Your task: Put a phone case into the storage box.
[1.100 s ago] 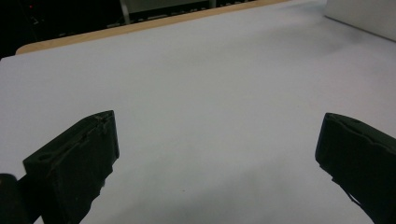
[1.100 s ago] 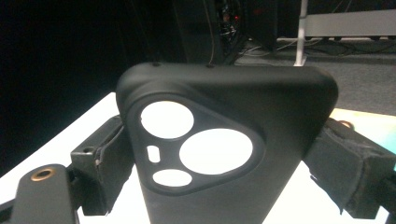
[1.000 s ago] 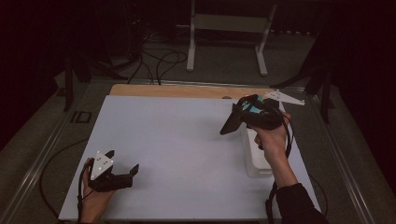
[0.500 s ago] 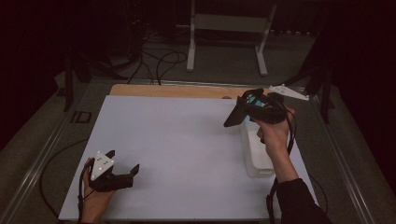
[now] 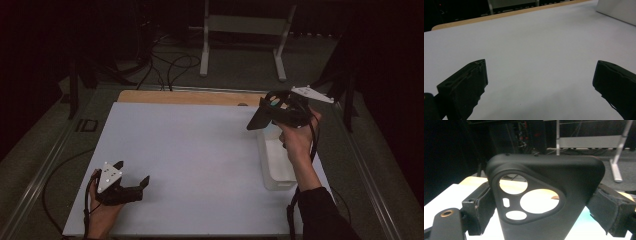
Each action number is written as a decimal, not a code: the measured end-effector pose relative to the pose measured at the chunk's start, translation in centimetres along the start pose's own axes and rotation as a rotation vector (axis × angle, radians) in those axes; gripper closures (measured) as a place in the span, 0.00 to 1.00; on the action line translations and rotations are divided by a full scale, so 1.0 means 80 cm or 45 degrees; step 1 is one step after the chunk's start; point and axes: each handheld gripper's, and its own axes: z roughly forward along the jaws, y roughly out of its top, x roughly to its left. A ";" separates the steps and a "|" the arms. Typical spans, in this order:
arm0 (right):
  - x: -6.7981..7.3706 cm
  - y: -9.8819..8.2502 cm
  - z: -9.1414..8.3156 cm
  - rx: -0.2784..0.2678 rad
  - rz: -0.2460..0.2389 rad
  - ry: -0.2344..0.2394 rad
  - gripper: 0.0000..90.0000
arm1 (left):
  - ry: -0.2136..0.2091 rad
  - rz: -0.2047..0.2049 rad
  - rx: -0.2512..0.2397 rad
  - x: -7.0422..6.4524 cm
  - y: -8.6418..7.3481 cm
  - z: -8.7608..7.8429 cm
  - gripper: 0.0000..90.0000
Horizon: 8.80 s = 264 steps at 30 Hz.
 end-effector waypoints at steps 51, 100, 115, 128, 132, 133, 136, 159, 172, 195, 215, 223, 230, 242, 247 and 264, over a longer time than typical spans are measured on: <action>-0.035 -0.007 0.031 0.118 -0.099 -0.294 0.15 | -0.007 -0.007 -0.011 0.000 0.000 -0.001 0.00; -0.053 -0.047 0.074 0.280 -0.070 -0.372 0.15 | -0.010 -0.013 -0.016 0.001 0.000 -0.002 0.00; -0.057 -0.065 0.090 0.351 -0.067 -0.383 0.15 | -0.011 -0.013 -0.018 0.001 0.000 -0.002 0.00; -0.054 -0.069 0.104 0.384 -0.107 -0.394 0.14 | -0.013 -0.012 -0.017 0.000 0.000 -0.001 0.00; -0.055 -0.069 0.109 0.377 -0.104 -0.405 0.14 | -0.014 -0.015 -0.016 0.000 0.000 -0.001 0.00; -0.055 -0.069 0.111 0.373 -0.106 -0.405 0.14 | -0.015 -0.016 -0.016 0.000 0.000 -0.001 0.00; -0.056 -0.069 0.114 0.378 -0.102 -0.410 0.14 | -0.014 -0.015 -0.016 0.000 0.000 -0.001 0.00; -0.066 -0.065 0.121 0.358 -0.043 -0.335 0.09 | -0.020 -0.015 -0.015 0.000 0.000 -0.001 0.00; -0.047 -0.060 0.088 0.310 -0.129 -0.229 0.09 | -0.015 -0.009 -0.014 0.000 0.001 -0.001 0.00; 0.001 -0.073 0.020 0.229 -0.265 -0.030 0.09 | -0.018 -0.012 -0.019 -0.001 0.002 -0.002 0.00; 0.024 -0.113 -0.030 0.128 -0.255 0.124 0.09 | -0.055 -0.016 -0.031 0.000 0.007 -0.006 0.00; 0.026 -0.135 -0.050 0.077 -0.252 0.195 0.09 | -0.060 -0.021 -0.049 0.001 0.010 -0.010 0.00; 0.026 -0.146 -0.060 0.050 -0.234 0.213 0.09 | -0.065 -0.029 -0.064 0.003 0.012 -0.013 0.00; 0.023 -0.178 -0.081 -0.006 -0.241 0.270 0.09 | -0.089 -0.032 -0.108 0.006 0.016 -0.022 0.00; 0.020 -0.188 -0.090 -0.029 -0.229 0.277 0.09 | -0.097 -0.025 -0.118 0.005 0.016 -0.022 0.00; 0.017 -0.210 -0.105 -0.097 -0.248 0.269 0.09 | -0.128 -0.001 -0.145 0.002 0.014 -0.024 0.00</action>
